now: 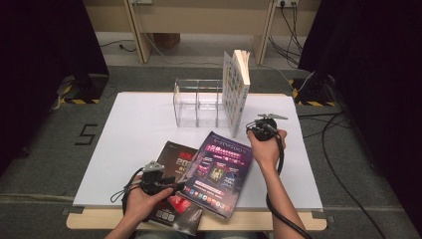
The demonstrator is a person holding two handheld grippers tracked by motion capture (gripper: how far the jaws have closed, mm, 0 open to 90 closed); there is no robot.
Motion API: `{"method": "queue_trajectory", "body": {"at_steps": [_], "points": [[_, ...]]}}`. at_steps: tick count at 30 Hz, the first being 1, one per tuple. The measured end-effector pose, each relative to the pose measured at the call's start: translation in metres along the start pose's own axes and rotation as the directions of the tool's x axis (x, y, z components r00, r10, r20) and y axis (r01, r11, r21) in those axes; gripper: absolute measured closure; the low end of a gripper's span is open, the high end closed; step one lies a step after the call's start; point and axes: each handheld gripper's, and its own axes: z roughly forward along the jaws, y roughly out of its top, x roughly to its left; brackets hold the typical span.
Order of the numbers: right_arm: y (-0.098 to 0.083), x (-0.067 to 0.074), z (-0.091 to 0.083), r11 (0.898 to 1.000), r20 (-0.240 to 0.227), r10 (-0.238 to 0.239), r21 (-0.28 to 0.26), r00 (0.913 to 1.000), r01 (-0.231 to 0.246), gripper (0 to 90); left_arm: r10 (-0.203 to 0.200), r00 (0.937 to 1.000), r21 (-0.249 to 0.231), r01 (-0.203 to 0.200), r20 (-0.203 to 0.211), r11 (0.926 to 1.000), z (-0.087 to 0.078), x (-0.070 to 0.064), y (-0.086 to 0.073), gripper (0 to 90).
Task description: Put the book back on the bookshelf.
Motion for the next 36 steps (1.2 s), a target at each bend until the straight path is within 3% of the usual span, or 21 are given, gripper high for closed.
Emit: {"method": "queue_trajectory", "body": {"at_steps": [6, 9, 16, 22, 31, 36], "points": [[-0.009, -0.005, 0.02, 0.994, 0.022, -0.015, 0.106, 0.9996, 0.012, 84.2, -0.005, 1.0, -0.009, 0.005, 0.002, 1.0, -0.002, 0.001, 0.001, 48.4], [-0.012, -0.006, 0.028, 0.991, 0.036, -0.013, 0.132, 0.9993, 0.008, 84.8, -0.007, 1.0, -0.011, 0.007, 0.004, 0.9999, -0.002, 0.001, 0.001, 48.3], [-0.015, -0.005, 0.039, 0.987, 0.045, -0.037, 0.158, 0.9983, 0.029, 84.5, -0.005, 1.0, 0.0, 0.005, 0.007, 1.0, 0.001, 0.0, -0.001, 48.4], [-0.014, -0.004, 0.05, 0.981, 0.056, -0.018, 0.194, 0.9983, 0.007, 84.2, -0.013, 0.9998, 0.001, 0.012, 0.015, 0.9999, 0.003, 0.0, -0.002, 48.7], [-0.009, 0.0, 0.062, 0.975, 0.059, -0.025, 0.222, 0.9979, 0.011, 84.6, -0.005, 0.9999, 0.009, 0.005, 0.016, 0.9999, 0.004, -0.001, -0.002, 49.6], [-0.009, 0.005, 0.067, 0.968, 0.047, -0.017, 0.25, 0.9988, 0.005, 84.7, 0.0, 0.9999, 0.013, 0.0, 0.012, 0.9999, 0.003, 0.0, -0.002, 54.7]]}}
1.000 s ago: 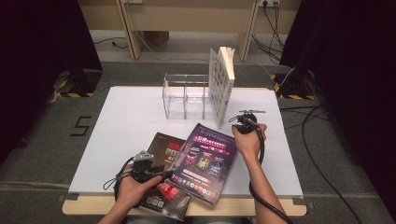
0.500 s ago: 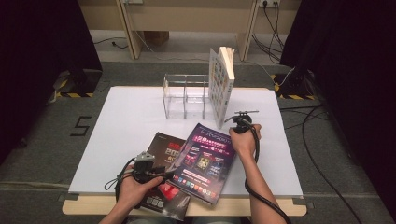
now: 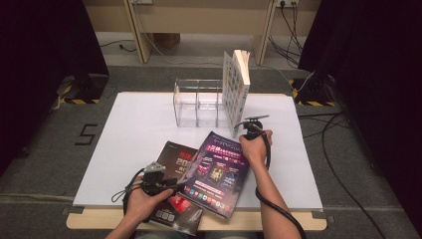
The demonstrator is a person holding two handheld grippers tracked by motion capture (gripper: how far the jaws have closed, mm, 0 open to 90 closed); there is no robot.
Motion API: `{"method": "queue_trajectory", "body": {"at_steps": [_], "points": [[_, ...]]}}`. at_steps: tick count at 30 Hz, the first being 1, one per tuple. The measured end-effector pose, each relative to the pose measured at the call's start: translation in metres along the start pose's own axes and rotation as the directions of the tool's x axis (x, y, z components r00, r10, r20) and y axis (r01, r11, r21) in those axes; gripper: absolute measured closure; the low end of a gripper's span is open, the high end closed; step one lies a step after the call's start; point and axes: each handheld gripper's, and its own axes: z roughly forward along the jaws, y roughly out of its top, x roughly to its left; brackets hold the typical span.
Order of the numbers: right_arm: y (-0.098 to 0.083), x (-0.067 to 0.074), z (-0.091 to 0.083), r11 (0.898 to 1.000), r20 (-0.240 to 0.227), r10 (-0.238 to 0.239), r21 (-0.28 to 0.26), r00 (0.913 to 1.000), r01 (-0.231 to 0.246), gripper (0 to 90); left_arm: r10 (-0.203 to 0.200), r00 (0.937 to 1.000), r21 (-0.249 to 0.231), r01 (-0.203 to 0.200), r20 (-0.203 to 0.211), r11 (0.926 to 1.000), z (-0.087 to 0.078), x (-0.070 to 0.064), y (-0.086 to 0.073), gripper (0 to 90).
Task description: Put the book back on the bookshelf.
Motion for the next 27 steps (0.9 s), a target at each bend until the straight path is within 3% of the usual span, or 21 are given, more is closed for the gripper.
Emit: {"method": "queue_trajectory", "body": {"at_steps": [4, 12, 16, 27], "points": [[-0.002, 0.003, 0.005, 1.0, -0.01, -0.012, 0.02, 0.9999, 0.013, 86.2, 0.005, 1.0, 0.005, -0.005, -0.002, 1.0, -0.001, 0.0, 0.0, 56.5], [-0.004, 0.004, 0.007, 1.0, -0.031, 0.02, 0.017, 0.9993, -0.019, 90.0, 0.014, 0.9999, 0.014, -0.014, -0.006, 0.9998, 0.0, 0.0, 0.0, 57.6], [-0.006, 0.003, 0.006, 0.999, -0.079, 0.028, 0.03, 0.9965, -0.025, 90.0, 0.015, 0.9999, 0.024, -0.015, -0.003, 0.9996, -0.001, 0.0, 0.0, 58.2], [-0.013, 0.012, 0.003, 1.0, -0.071, 0.018, 0.02, 0.9973, -0.017, 90.0, 0.022, 0.9997, 0.056, -0.023, 0.012, 0.9981, -0.003, -0.005, -0.002, 62.2]]}}
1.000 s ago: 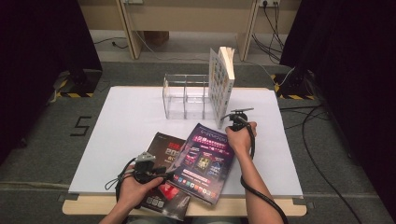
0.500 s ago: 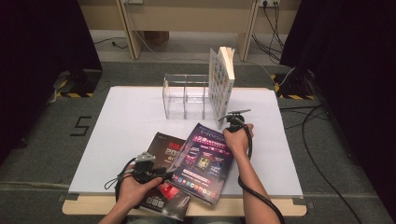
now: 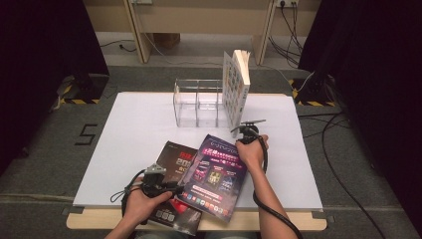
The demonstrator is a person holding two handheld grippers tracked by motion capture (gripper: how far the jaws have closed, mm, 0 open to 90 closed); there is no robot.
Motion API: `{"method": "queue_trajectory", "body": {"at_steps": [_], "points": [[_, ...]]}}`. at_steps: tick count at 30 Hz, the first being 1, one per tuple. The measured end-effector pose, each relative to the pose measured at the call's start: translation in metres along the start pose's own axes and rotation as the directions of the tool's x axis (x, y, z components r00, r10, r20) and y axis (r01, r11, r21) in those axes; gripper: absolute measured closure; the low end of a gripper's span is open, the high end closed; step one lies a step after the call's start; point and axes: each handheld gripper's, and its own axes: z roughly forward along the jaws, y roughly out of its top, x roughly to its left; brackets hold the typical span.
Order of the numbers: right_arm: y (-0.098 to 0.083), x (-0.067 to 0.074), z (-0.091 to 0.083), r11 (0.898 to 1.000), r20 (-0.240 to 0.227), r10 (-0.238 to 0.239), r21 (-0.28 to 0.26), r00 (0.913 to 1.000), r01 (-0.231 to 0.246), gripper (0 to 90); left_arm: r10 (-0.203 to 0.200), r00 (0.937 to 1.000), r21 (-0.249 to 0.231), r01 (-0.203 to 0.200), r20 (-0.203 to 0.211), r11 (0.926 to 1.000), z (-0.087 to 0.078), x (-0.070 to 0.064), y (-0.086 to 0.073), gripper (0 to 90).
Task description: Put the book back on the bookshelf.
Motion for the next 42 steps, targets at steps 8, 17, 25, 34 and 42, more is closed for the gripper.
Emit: {"method": "queue_trajectory", "body": {"at_steps": [8, 17, 25, 34, 42], "points": [[-0.007, 0.007, -0.002, 1.0, 0.005, -0.022, -0.013, 0.9997, 0.022, 90.0, 0.019, 0.9997, 0.015, -0.019, -0.017, 0.9997, -0.001, -0.003, 0.0, 63.4], [-0.016, 0.02, -0.006, 0.999, 0.005, -0.054, -0.007, 0.9985, 0.054, 90.0, 0.013, 0.9994, 0.008, -0.013, -0.032, 0.9999, -0.001, -0.002, 0.001, 59.6], [-0.024, 0.033, -0.007, 0.997, -0.018, -0.08, -0.004, 0.9966, 0.08, 90.0, 0.017, 0.9992, 0.01, -0.017, -0.036, 0.9998, -0.001, -0.002, 0.001, 58.2], [-0.025, 0.032, -0.013, 0.995, -0.022, -0.094, -0.013, 0.9953, 0.094, 74.3, 0.013, 0.9992, 0.0, -0.013, -0.037, 0.9999, -0.001, 0.0, 0.001, 55.2], [-0.031, 0.009, -0.038, 0.999, -0.023, -0.022, -0.042, 0.9995, 0.021, 66.1, -0.002, 0.999, -0.01, 0.002, -0.045, 0.9999, 0.0, 0.003, 0.001, 52.0]]}}
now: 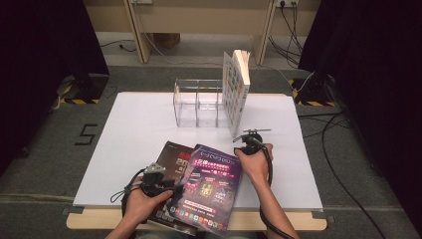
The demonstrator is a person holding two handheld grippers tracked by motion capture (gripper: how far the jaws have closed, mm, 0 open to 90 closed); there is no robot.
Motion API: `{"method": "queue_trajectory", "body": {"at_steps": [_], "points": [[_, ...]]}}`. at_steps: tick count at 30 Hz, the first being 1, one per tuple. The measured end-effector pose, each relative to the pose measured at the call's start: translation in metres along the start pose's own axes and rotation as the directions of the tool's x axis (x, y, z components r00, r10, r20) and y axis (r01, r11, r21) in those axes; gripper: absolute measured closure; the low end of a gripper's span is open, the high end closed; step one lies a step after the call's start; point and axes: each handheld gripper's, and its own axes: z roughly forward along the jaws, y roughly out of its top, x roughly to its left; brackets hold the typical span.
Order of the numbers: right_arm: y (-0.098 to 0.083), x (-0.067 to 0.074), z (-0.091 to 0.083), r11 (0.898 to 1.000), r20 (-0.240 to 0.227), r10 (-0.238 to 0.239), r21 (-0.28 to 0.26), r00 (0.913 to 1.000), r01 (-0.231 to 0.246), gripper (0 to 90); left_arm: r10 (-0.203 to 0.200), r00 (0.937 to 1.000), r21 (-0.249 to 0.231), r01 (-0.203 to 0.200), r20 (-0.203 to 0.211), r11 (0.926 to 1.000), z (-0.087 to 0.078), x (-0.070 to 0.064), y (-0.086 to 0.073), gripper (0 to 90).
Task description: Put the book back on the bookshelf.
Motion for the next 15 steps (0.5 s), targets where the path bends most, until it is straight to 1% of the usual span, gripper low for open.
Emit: {"method": "queue_trajectory", "body": {"at_steps": [1, 2, 4, 5, 7, 9, 10, 12, 15], "points": [[-0.001, -0.004, -0.003, 1.0, 0.004, 0.012, 0.006, 0.9999, -0.012, 65.8, -0.003, 1.0, -0.002, 0.003, 0.0, 1.0, 0.0, 0.0, 0.0, 51.6], [-0.002, -0.006, -0.005, 1.0, 0.001, 0.011, 0.011, 0.9999, -0.011, 65.6, -0.009, 1.0, -0.003, 0.009, 0.002, 1.0, 0.001, 0.0, 0.0, 51.6], [-0.007, -0.012, -0.008, 0.998, -0.028, 0.042, 0.041, 0.9987, -0.041, 64.8, -0.008, 1.0, -0.001, 0.008, 0.002, 1.0, 0.001, 0.001, 0.0, 51.4], [-0.009, -0.014, -0.009, 0.997, -0.035, 0.057, 0.051, 0.9977, -0.055, 64.6, -0.013, 0.9999, -0.002, 0.013, 0.003, 0.9999, 0.002, 0.001, -0.001, 51.4], [-0.014, -0.017, -0.011, 0.996, -0.044, 0.066, 0.063, 0.9969, -0.063, 64.6, -0.015, 0.9999, 0.0, 0.015, 0.003, 0.9999, 0.002, 0.002, -0.001, 51.3], [-0.02, -0.018, -0.012, 0.993, -0.072, 0.096, 0.072, 0.9927, -0.091, 63.5, -0.021, 0.9998, -0.001, 0.021, 0.001, 0.9998, 0.003, 0.002, -0.001, 51.1], [-0.023, -0.018, -0.012, 0.991, -0.079, 0.108, 0.087, 0.991, -0.101, 62.1, -0.02, 0.9998, -0.001, 0.02, 0.001, 0.9998, 0.003, 0.002, -0.001, 51.1], [-0.029, -0.018, -0.012, 0.989, -0.086, 0.116, 0.101, 0.9894, -0.108, 59.8, -0.019, 0.9998, -0.001, 0.019, -0.002, 0.9998, 0.003, 0.002, -0.001, 51.1], [-0.034, -0.019, -0.013, 0.987, -0.112, 0.137, 0.102, 0.9843, -0.126, 59.4, -0.016, 0.9999, 0.001, 0.016, -0.002, 0.9999, 0.003, 0.003, 0.0, 50.5]]}}
